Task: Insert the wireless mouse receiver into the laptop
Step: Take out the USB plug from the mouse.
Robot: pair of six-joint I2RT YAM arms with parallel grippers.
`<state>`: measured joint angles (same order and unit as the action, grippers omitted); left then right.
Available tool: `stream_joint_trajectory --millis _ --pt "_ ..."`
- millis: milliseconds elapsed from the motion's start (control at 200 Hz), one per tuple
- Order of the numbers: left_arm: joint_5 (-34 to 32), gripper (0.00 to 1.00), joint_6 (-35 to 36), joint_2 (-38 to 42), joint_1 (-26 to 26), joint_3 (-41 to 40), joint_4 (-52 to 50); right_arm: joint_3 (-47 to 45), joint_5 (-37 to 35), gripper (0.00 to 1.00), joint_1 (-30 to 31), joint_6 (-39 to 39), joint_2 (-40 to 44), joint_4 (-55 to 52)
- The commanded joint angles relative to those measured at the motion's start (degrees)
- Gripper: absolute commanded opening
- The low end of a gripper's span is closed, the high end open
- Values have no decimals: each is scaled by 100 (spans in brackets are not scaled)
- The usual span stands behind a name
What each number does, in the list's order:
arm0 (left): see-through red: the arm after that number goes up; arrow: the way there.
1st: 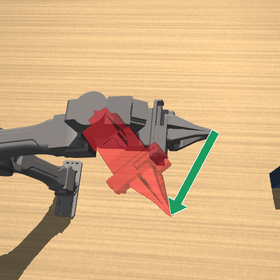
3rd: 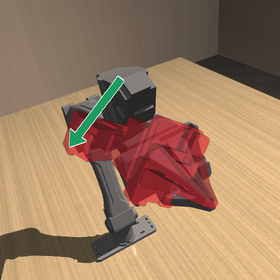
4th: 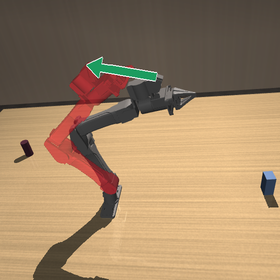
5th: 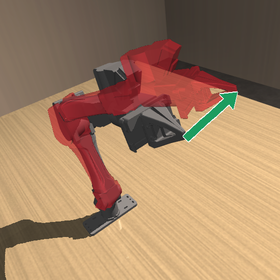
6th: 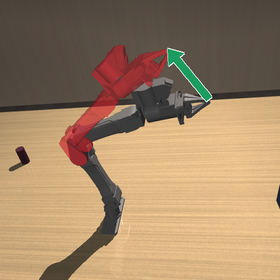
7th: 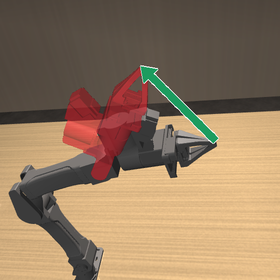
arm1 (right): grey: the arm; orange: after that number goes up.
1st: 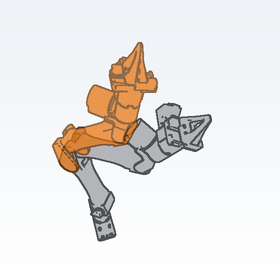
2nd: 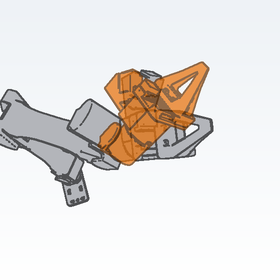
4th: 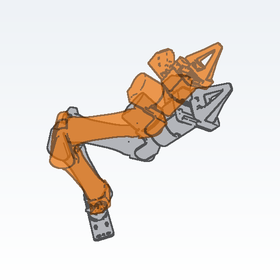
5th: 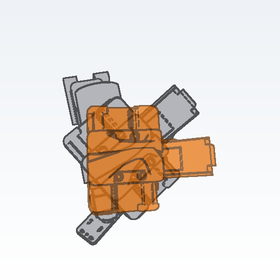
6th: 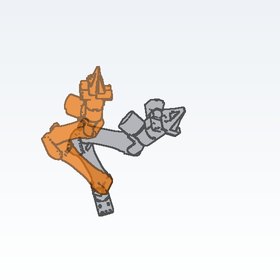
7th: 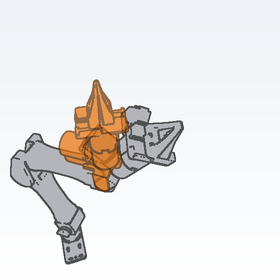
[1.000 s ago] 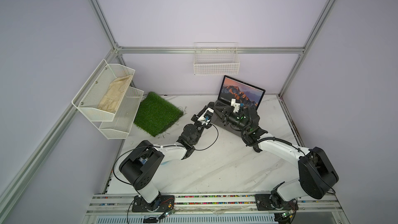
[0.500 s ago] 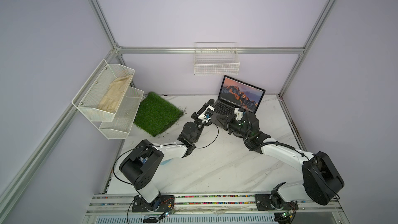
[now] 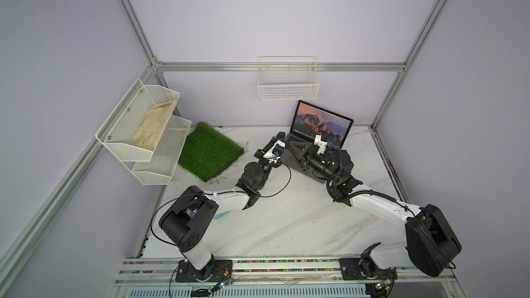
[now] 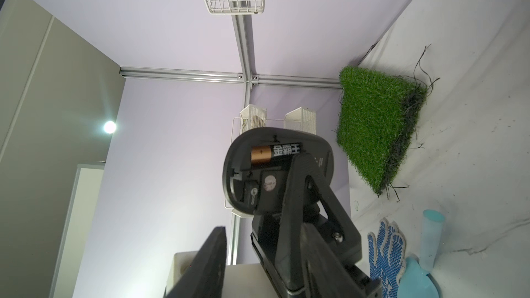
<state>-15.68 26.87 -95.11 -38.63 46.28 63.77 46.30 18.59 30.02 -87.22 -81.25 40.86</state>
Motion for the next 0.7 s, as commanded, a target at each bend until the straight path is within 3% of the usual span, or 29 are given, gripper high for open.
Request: stream_joint_trajectory --millis 0,695 --pt "8 0 -93 157 5 48 349 119 68 46 30 -542 -77 541" --pt "84 0 -108 98 -37 48 422 489 248 37 74 -603 -500 774"
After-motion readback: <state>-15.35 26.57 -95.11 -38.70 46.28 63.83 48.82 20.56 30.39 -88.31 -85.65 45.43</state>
